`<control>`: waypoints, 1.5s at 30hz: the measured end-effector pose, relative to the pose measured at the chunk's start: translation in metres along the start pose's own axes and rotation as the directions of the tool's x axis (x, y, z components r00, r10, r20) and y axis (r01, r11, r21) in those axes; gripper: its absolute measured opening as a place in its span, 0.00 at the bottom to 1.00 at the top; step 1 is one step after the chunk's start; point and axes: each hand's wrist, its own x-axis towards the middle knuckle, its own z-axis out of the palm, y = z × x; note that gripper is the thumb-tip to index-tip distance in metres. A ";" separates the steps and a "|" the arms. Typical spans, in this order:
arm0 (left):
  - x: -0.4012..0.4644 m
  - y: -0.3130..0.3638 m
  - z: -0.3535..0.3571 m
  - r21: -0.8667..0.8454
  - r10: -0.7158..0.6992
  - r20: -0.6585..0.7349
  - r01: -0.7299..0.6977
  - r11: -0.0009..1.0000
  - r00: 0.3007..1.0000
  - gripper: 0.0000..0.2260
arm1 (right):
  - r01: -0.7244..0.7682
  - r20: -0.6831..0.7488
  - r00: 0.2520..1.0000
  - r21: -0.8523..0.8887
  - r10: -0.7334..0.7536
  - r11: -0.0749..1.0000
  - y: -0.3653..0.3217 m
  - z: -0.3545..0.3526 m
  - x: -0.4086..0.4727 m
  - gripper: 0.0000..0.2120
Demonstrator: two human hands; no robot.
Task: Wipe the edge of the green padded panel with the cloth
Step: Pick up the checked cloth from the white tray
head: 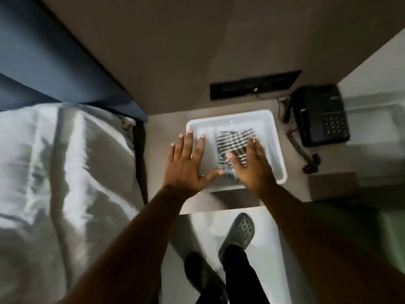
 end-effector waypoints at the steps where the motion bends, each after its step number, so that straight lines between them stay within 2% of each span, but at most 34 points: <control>1: 0.006 -0.003 0.017 -0.009 -0.004 0.018 0.004 1.000 1.000 0.47 | 0.037 -0.027 0.999 -0.025 -0.038 0.999 0.006 0.014 0.014 0.44; 4: 0.020 -0.010 0.075 0.032 -0.035 0.021 0.034 0.999 0.999 0.47 | 0.115 -0.049 0.991 -0.199 -0.127 0.973 0.027 0.054 0.060 0.45; 6: 0.023 -0.008 0.101 0.071 -0.006 -0.011 0.006 0.997 1.000 0.48 | 0.144 -0.036 0.986 -0.322 -0.164 0.936 0.039 0.069 0.079 0.48; 10: 0.023 -0.010 0.126 0.148 0.036 -0.064 -0.026 0.989 0.997 0.49 | 0.209 -0.013 0.971 -0.438 -0.239 0.874 0.062 0.085 0.091 0.54; 14: 0.023 -0.013 0.131 0.158 0.063 -0.112 -0.045 0.986 0.992 0.48 | 0.209 -0.027 0.969 -0.448 -0.247 0.869 0.066 0.091 0.092 0.48; 19: 0.024 -0.012 0.130 0.196 0.058 -0.091 -0.039 0.980 0.994 0.49 | 0.212 -0.044 0.966 -0.442 -0.257 0.872 0.064 0.090 0.092 0.38; 21: 0.025 -0.013 0.130 0.199 0.059 -0.096 -0.039 0.979 0.994 0.48 | 0.220 -0.057 0.964 -0.376 -0.259 0.900 0.059 0.086 0.096 0.36; 23: 0.023 -0.013 0.131 0.193 0.067 -0.100 -0.046 0.980 0.993 0.48 | 0.216 -0.085 0.967 -0.231 -0.241 0.949 0.056 0.078 0.097 0.34; 25: 0.021 -0.013 0.132 0.178 0.088 -0.117 -0.066 0.982 0.989 0.47 | 0.208 -0.156 0.966 0.004 -0.205 0.978 0.057 0.068 0.094 0.31; 26: 0.021 -0.012 0.131 0.178 0.093 -0.123 -0.070 0.982 0.988 0.47 | 0.202 -0.189 0.968 0.182 -0.167 0.962 0.056 0.060 0.090 0.30; 28: 0.023 -0.010 0.128 0.193 0.085 -0.086 -0.068 0.979 0.993 0.47 | 0.159 -0.244 0.969 0.559 -0.021 0.814 0.053 0.041 0.071 0.29; 30: 0.024 -0.009 0.124 0.190 0.055 -0.032 -0.048 0.981 0.998 0.48 | 0.175 -0.307 0.947 0.733 0.090 0.658 0.050 0.022 0.046 0.28; 33: 0.021 -0.003 0.111 0.171 0.040 0.032 -0.045 0.984 0.999 0.47 | 0.243 -0.405 0.890 0.811 0.210 0.533 0.048 -0.009 0.003 0.20; 36: 0.013 0.018 0.092 0.144 0.106 0.051 -0.113 0.983 0.993 0.46 | 0.299 -0.453 0.811 0.865 0.371 0.403 0.044 -0.045 -0.049 0.13; 39: -0.001 0.061 0.073 0.113 0.249 0.084 -0.258 0.960 0.965 0.44 | 0.412 -0.514 0.723 0.857 0.462 0.308 0.048 -0.086 -0.114 0.13; 41: -0.014 0.097 0.065 0.056 0.364 0.067 -0.368 0.928 0.929 0.43 | 0.508 -0.559 0.634 0.822 0.535 0.257 0.055 -0.113 -0.156 0.13; 43: -0.038 0.141 0.063 -0.020 0.478 0.003 -0.478 0.878 0.878 0.40 | 0.566 -0.616 0.509 0.765 0.601 0.306 0.074 -0.133 -0.209 0.12; 44: -0.053 0.163 0.066 -0.045 0.525 -0.046 -0.527 0.849 0.850 0.38 | 0.545 -0.631 0.444 0.754 0.636 0.368 0.088 -0.134 -0.238 0.11; 45: -0.070 0.185 0.071 -0.067 0.575 -0.089 -0.580 0.812 0.814 0.36 | 0.461 -0.651 0.383 0.750 0.656 0.475 0.104 -0.134 -0.269 0.10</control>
